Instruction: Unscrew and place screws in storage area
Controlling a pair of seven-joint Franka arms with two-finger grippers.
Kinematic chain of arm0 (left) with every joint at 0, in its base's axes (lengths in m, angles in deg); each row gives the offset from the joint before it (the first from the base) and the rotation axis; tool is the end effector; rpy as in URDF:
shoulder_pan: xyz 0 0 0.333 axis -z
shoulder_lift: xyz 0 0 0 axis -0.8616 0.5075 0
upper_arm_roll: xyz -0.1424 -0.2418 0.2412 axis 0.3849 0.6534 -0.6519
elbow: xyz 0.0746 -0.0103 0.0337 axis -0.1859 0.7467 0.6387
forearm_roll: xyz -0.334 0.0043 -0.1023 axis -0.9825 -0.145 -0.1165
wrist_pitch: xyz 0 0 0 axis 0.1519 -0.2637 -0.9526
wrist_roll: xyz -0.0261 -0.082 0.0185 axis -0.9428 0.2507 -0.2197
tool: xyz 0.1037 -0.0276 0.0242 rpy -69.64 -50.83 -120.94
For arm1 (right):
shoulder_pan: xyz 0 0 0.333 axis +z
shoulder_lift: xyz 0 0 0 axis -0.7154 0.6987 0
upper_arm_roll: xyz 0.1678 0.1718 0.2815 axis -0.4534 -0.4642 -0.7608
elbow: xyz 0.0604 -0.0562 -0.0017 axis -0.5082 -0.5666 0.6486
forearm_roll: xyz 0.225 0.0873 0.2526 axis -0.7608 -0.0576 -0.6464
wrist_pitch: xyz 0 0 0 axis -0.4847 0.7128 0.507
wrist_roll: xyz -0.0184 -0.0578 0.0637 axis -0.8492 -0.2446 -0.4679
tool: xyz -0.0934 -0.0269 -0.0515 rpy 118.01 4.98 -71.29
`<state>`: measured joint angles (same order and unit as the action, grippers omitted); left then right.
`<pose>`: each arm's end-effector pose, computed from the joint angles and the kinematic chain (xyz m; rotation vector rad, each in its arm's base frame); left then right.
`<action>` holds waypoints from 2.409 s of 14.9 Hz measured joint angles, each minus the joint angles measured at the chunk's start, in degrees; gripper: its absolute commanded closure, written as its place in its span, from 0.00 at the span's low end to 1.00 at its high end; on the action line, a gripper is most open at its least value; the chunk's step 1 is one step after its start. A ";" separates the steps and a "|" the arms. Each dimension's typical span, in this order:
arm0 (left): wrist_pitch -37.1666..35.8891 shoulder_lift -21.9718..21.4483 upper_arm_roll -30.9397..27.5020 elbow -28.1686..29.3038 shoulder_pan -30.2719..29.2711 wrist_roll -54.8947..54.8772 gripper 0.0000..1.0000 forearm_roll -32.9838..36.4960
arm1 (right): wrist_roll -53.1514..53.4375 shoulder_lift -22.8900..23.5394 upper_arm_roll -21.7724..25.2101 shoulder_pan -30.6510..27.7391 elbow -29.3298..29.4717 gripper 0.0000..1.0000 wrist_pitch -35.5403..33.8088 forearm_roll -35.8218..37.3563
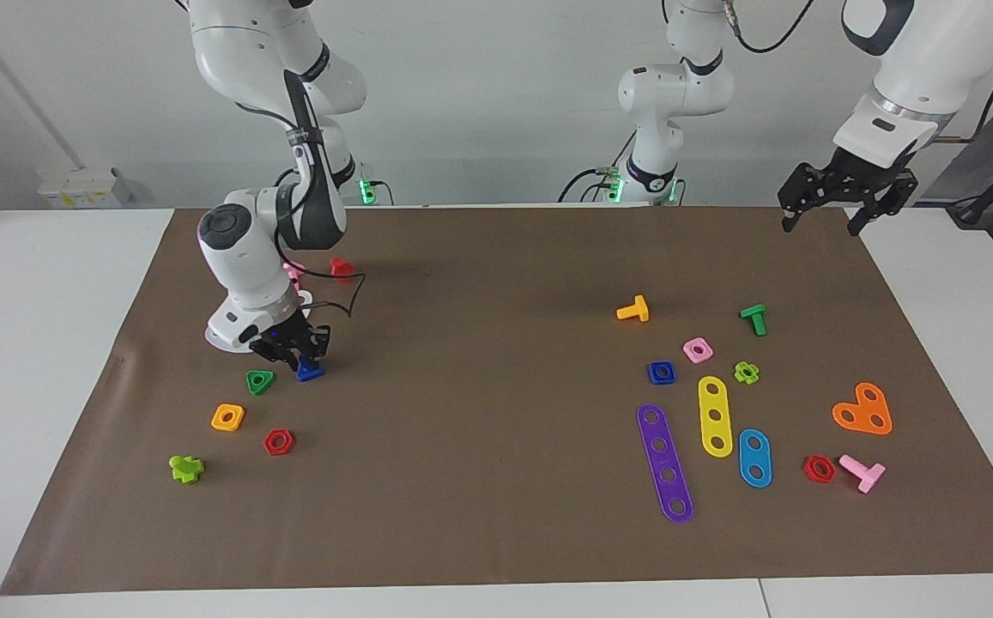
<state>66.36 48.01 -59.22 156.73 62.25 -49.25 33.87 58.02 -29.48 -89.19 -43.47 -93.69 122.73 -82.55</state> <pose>0.5021 -0.0072 0.6862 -3.1229 0.2730 -0.0338 0.5436 0.0307 0.3946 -3.1056 -0.1105 -0.0940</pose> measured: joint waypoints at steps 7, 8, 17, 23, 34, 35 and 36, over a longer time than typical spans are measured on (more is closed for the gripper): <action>0.00 0.00 0.00 0.00 0.00 0.00 0.00 0.00 | 5.68 -4.25 0.29 -0.29 11.60 0.00 -14.28 -0.10; 0.00 0.00 0.00 0.00 0.00 0.00 0.00 0.00 | 7.38 -5.24 0.39 -0.32 13.40 0.00 -16.22 -0.10; 0.00 0.00 0.00 0.00 0.00 0.00 0.00 0.00 | 11.55 -13.66 0.98 -3.97 27.71 0.00 -40.61 0.39; 0.00 0.00 0.00 0.00 0.00 0.00 0.00 0.00 | 10.49 -13.62 0.87 -4.18 34.89 0.00 -51.99 2.11; 0.00 0.00 0.00 0.00 0.00 0.00 0.00 0.00 | 9.60 -13.18 0.61 -4.28 37.75 0.00 -56.33 2.40; 0.00 0.00 0.00 0.00 0.00 0.00 0.00 0.00 | 9.59 -13.08 0.61 -4.28 37.80 0.00 -56.34 2.40; 0.00 0.00 0.00 0.00 0.00 0.00 0.00 0.00 | 9.59 -12.93 0.61 -4.28 37.80 0.00 -56.38 2.40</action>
<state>66.35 48.00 -59.22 156.73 62.25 -49.25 33.87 67.61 -42.41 -88.58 -47.76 -55.90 66.35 -80.15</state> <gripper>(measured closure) 0.000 0.000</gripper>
